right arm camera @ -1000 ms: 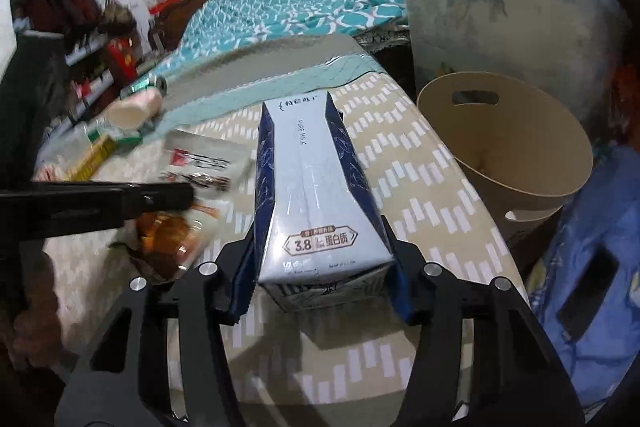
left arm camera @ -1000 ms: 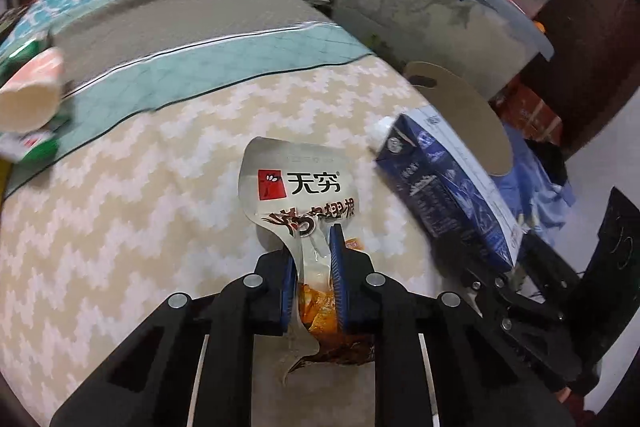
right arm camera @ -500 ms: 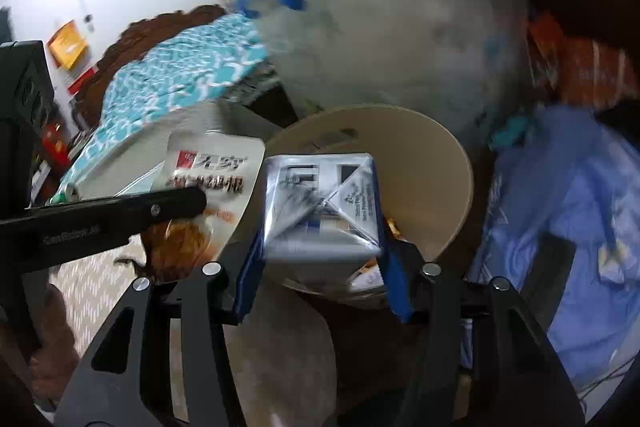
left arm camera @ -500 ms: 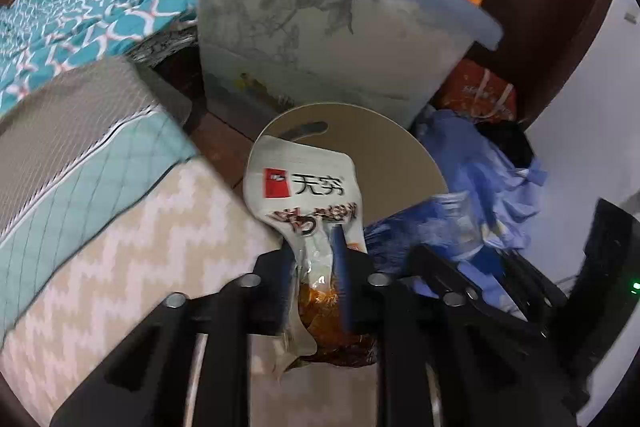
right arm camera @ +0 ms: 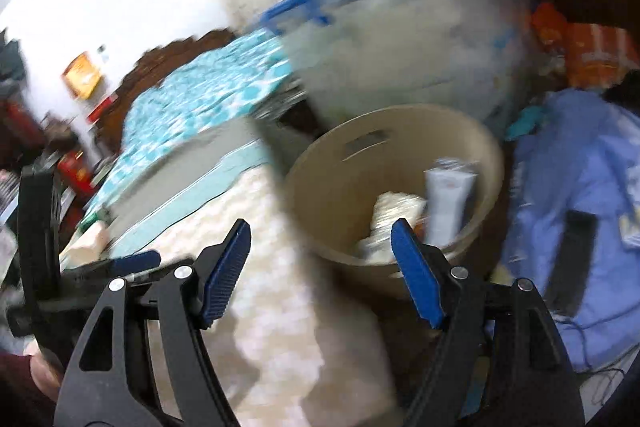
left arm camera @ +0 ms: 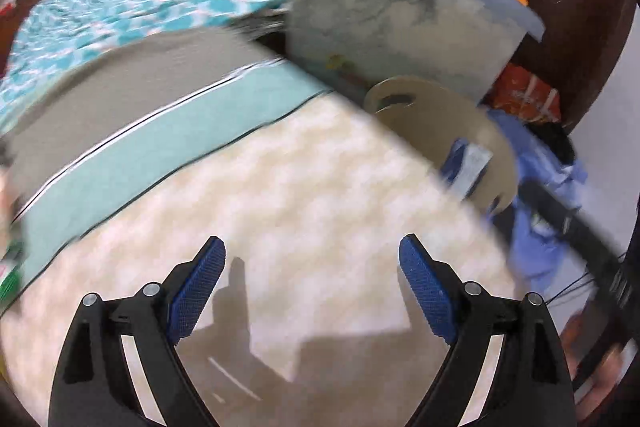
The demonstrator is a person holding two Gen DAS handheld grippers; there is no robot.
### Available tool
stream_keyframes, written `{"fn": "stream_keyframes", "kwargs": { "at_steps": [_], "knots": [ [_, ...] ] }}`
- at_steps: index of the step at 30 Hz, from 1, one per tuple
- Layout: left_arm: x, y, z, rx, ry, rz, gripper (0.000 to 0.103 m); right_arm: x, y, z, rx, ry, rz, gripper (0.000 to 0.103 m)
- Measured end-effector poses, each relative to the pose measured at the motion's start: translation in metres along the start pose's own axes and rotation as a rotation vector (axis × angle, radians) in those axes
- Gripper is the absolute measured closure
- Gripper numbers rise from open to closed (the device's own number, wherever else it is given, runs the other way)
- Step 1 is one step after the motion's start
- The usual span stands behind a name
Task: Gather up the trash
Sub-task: 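Drop the snack bag and milk carton into the beige bin, then return to the bed and approach the red-white wrapper and yellow box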
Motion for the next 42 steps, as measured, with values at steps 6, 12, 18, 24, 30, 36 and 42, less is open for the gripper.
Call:
{"fn": "stream_keyframes", "kwargs": {
  "at_steps": [6, 12, 18, 24, 30, 36, 42],
  "knots": [
    [-0.057, -0.098, -0.074, 0.168, 0.022, -0.119, 0.018, -0.03, -0.088, 0.017, 0.196, -0.119, -0.112, 0.029],
    [-0.112, -0.194, -0.156, 0.364, 0.073, -0.281, 0.018, -0.066, -0.173, 0.028, 0.326, -0.217, -0.19, 0.029],
    [-0.139, -0.271, -0.218, 0.527, 0.141, -0.381, 0.018, -0.113, -0.262, 0.031, 0.461, -0.333, -0.277, 0.028],
    [-0.174, -0.336, -0.256, 0.505, 0.209, -0.644, 0.018, -0.172, -0.326, 0.028, 0.501, -0.429, -0.398, 0.025],
    [-0.174, -0.335, -0.259, 0.508, 0.219, -0.649, 0.014, -0.196, -0.35, 0.021, 0.453, -0.407, -0.514, 0.022],
    [-0.169, -0.333, -0.254, 0.462, 0.243, -0.667, 0.009, -0.198, -0.353, 0.022, 0.408, -0.398, -0.54, 0.018],
    [-0.168, -0.342, -0.255, 0.406, 0.264, -0.721, 0.009, -0.196, -0.375, 0.035, 0.413, -0.414, -0.451, 0.015]
  ]
}}
Point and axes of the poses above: each gripper's, at about its wrist camera, not at the fingertips, and z roughly the way its jaws point, y to its right, x to its top, the point moved 6 cm from there along z, roughly the way its jaws point, and after that the axes turned 11 degrees about y, right-handed, at the moved point
